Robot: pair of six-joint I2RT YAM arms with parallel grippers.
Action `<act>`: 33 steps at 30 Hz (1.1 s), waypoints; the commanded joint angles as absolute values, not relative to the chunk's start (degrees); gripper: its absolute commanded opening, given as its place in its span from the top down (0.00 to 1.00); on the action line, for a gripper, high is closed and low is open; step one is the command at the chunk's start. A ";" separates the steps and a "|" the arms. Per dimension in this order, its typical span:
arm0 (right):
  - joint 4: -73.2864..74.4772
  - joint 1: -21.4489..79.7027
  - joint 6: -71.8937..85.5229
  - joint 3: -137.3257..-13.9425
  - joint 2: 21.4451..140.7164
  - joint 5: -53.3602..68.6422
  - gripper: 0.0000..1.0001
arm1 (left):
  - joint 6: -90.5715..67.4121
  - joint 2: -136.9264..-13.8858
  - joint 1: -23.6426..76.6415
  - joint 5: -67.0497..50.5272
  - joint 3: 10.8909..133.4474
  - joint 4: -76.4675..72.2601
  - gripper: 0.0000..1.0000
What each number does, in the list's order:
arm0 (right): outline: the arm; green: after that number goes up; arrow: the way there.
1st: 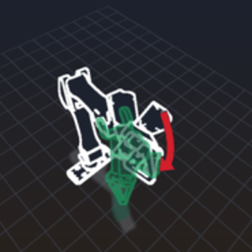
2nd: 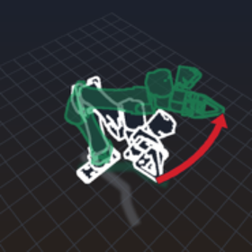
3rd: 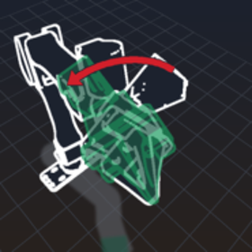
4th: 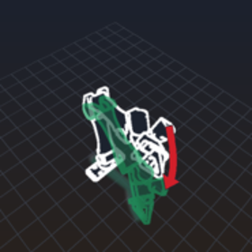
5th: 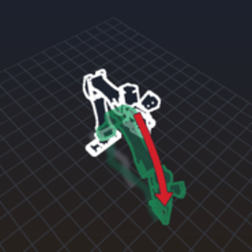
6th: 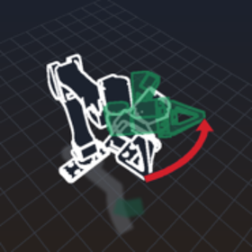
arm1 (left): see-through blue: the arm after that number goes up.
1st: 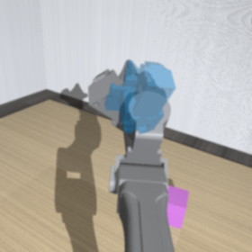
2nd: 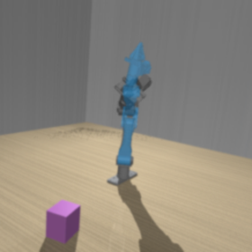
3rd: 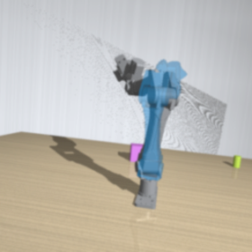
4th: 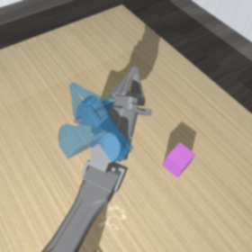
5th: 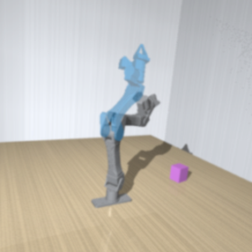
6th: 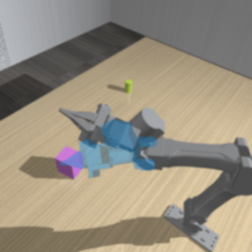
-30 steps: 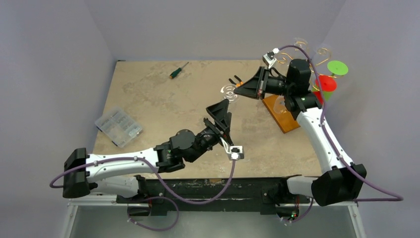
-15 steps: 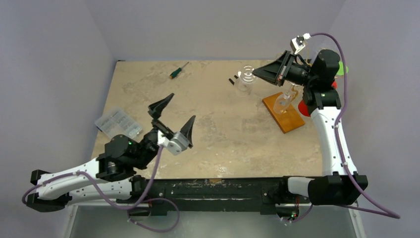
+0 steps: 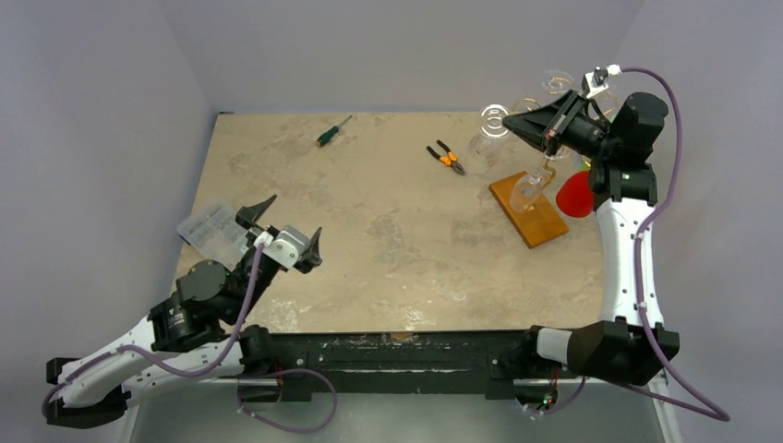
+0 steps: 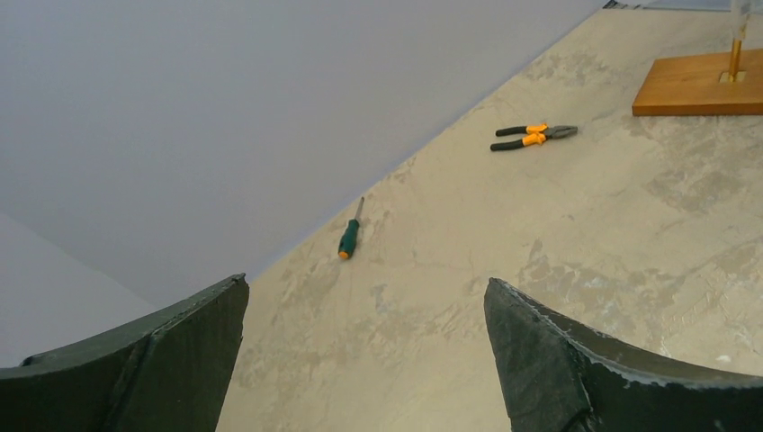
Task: Place the wine glass upside down on the wine glass rack
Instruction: Turn the wine glass upside down at the wine rack.
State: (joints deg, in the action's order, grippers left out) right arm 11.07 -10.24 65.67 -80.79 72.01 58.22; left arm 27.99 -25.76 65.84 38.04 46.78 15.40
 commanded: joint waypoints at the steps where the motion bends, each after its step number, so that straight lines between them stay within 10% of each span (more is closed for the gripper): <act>1: 12.35 -11.84 65.34 -84.07 71.05 56.54 1.00 | 24.86 -25.25 65.39 39.14 44.15 16.19 0.00; 33: 19.11 -18.82 62.75 -88.84 75.88 53.45 1.00 | 24.01 -25.05 64.20 37.51 41.84 15.80 0.00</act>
